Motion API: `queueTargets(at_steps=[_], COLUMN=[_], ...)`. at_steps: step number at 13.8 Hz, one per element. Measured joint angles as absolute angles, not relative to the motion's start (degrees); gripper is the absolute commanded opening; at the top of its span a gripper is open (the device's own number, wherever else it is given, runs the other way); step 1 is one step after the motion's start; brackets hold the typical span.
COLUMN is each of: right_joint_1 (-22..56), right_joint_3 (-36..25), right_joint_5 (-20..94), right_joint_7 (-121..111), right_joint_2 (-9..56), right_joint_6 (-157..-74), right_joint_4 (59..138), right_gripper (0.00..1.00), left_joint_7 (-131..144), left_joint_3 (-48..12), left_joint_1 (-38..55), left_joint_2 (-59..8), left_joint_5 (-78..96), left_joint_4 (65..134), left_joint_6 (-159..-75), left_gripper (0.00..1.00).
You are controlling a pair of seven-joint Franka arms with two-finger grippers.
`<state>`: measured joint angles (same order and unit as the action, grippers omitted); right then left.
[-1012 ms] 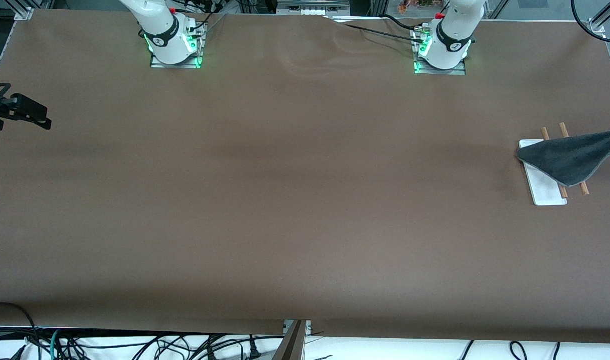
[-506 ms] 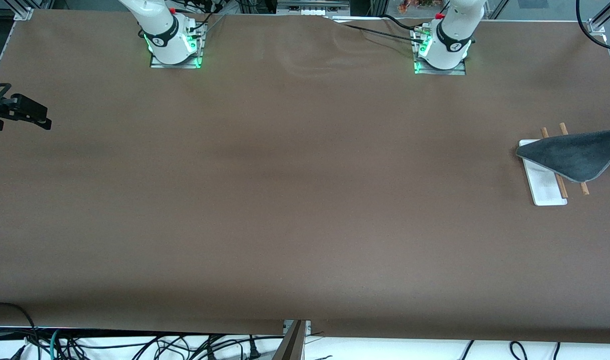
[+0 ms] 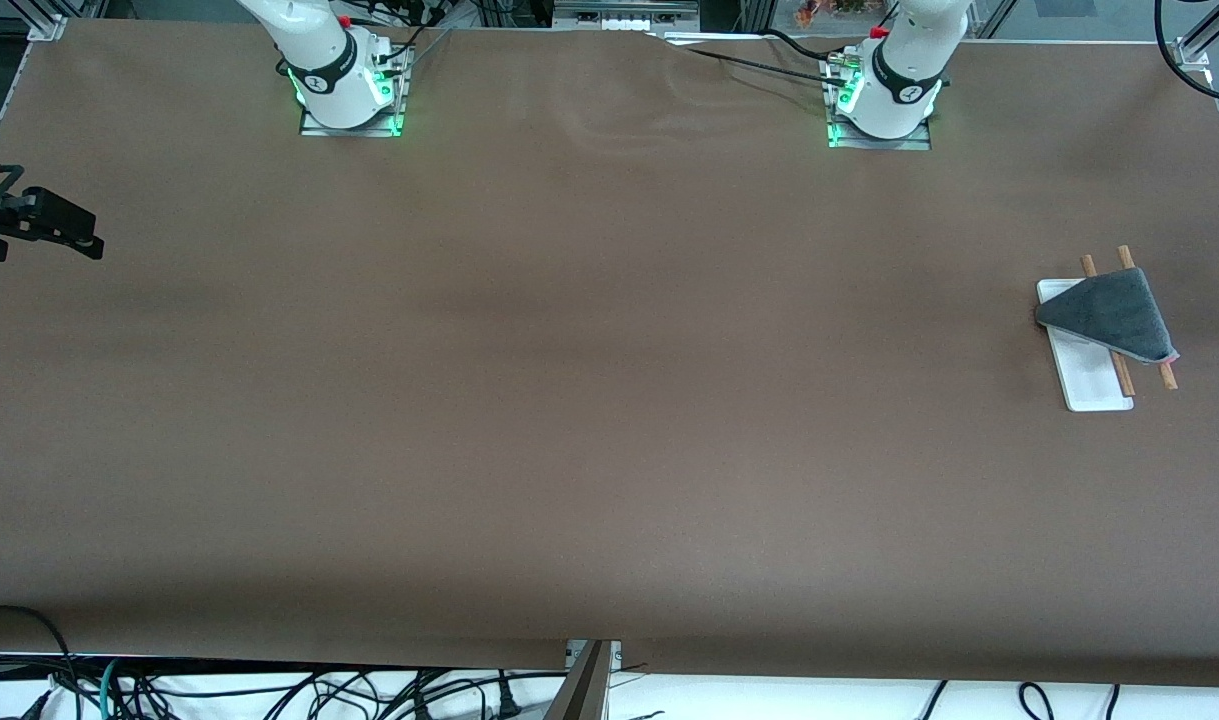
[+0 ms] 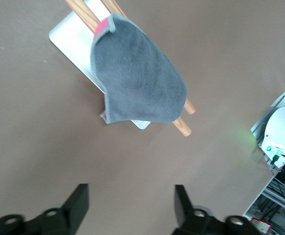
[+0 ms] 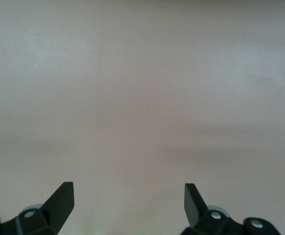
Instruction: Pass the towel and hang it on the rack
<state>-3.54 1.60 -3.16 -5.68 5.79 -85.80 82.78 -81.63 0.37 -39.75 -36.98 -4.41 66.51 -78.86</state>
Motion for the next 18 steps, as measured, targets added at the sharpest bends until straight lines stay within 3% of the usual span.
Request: queueTargets(at_steps=[13, 18], right_joint_1=[-3.5, -3.5], right_joint_3=[1.9, 2.0], right_joint_5=[-3.2, -3.2], right_joint_7=[-5.7, -5.7], right_joint_2=[5.7, 5.7], right_joint_6=[-85.8, -85.8], right_joint_4=[82.7, 82.7], right_gripper=[1.0, 1.0], left_joint_7=[-47.0, -33.4], left_joint_3=[-3.0, -9.5], left_joint_1=[-26.1, -24.6], left_joint_2=[-33.0, -32.5], left_joint_5=[-1.1, -1.1], left_joint_4=[62.8, 62.8], left_joint_6=[-68.6, -67.5], left_gripper=[1.0, 1.0])
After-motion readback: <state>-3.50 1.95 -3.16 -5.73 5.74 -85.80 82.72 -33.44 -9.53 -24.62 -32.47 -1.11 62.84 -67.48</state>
